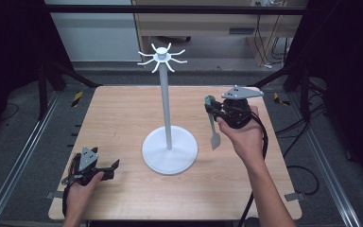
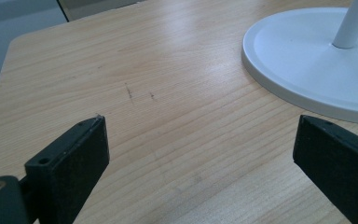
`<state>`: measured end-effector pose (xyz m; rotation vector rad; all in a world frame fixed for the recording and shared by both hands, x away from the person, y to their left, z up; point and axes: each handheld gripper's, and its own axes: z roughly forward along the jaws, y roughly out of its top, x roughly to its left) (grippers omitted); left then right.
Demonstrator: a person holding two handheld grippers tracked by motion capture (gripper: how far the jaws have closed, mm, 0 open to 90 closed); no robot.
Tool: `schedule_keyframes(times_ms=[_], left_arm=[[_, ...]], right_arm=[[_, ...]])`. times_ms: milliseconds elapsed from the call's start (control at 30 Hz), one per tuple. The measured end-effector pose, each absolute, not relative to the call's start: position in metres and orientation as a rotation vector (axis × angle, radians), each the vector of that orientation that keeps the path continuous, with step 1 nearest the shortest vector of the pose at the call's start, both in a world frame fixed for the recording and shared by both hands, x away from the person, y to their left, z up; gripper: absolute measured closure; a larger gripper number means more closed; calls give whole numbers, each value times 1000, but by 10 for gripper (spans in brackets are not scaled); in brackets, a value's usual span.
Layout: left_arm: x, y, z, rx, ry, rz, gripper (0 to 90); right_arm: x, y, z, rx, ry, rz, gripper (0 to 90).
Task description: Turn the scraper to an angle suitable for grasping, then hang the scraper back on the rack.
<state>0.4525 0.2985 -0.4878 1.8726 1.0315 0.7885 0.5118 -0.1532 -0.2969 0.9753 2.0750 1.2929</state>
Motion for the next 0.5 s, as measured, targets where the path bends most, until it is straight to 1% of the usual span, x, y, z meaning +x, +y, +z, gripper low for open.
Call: schedule_keyframes(times_ms=[500], left_arm=[[452, 300, -488, 1871, 1035, 790, 30]], right_arm=[[508, -147, -276, 939, 2042, 1345, 744]])
